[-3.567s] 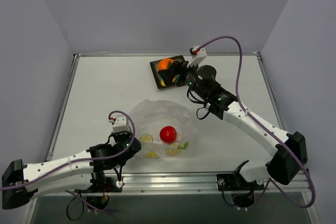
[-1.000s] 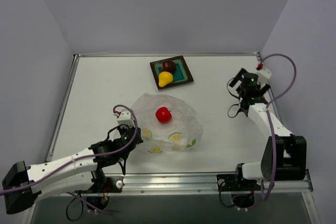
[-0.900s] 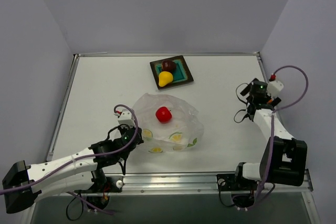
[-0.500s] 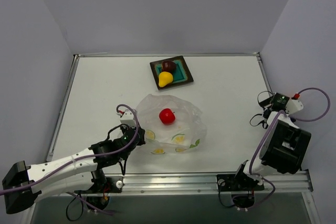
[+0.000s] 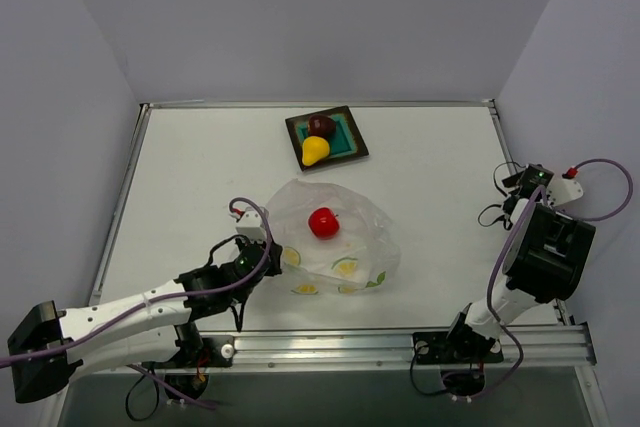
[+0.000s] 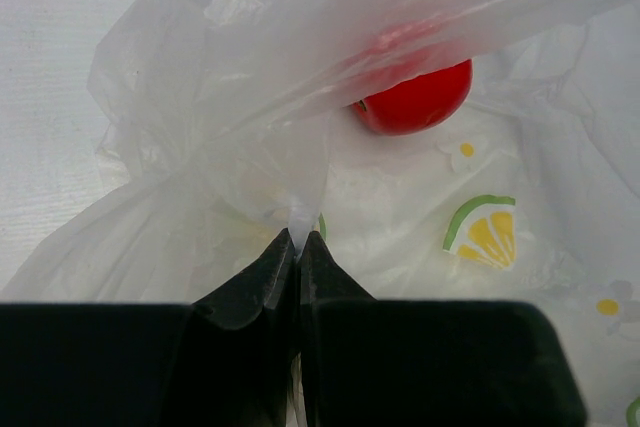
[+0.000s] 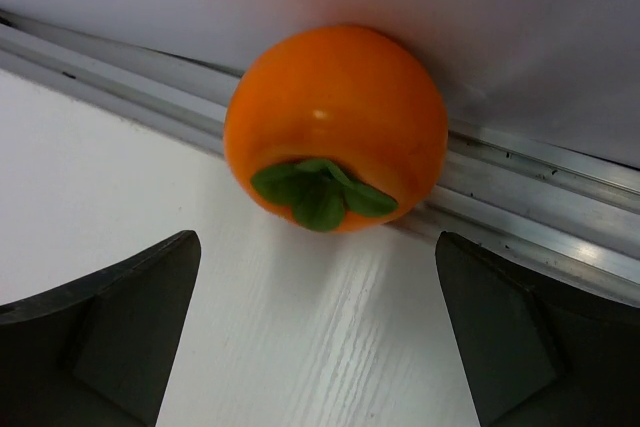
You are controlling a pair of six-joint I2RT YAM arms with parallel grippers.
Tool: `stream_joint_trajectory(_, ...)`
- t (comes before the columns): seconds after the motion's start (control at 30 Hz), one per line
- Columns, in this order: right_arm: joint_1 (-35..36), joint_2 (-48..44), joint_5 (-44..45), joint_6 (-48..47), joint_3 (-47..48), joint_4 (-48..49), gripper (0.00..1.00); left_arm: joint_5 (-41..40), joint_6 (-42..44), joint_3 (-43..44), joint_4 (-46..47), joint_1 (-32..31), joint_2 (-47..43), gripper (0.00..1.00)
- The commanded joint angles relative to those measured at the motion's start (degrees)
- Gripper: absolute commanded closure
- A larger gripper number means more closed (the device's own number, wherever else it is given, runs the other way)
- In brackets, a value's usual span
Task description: Take the fake fruits out of the plastic bag
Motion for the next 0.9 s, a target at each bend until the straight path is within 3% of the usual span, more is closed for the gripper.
stream_joint_trajectory(0.0, 0.3, 3.1, 6.0, 0.7, 3.6, 2.5, 0.0, 0.8, 3.1, 0.0, 5.2, -0.2, -0.3, 0.98)
stream_joint_trajectory(0.5, 1.3, 12.1, 10.2, 5.4, 11.9, -0.2, 0.01, 2.5, 7.1, -0.3, 5.6, 1.4, -2.1, 0.98)
stream_joint_trajectory(0.7, 1.2, 16.7, 10.4, 7.5, 18.0, -6.0, 0.24, 2.9, 8.4, 0.1, 4.4, 3.3, -2.8, 0.98)
stream_joint_trajectory(0.73, 1.1, 16.9, 10.1, 7.7, 18.1, -6.3, 0.39, 3.1, 8.5, 0.2, 4.3, 3.6, -2.9, 0.98)
stream_joint_trajectory(0.8, 0.5, 16.0, 9.8, 8.1, 16.8, -4.1, 0.47, 3.4, 8.6, 0.4, 4.2, 4.3, -3.2, 0.97)
stream_joint_trajectory(0.83, 0.5, 15.3, 9.3, 8.1, 14.6, -2.8, 0.68, 3.6, 8.8, 0.5, 4.2, 4.5, -3.2, 0.98)
stream_joint_trajectory(0.87, 0.5, 14.1, 9.4, 7.9, 13.7, -1.8, 0.74, 3.8, 8.8, 0.6, 4.2, 4.6, -3.0, 0.98)
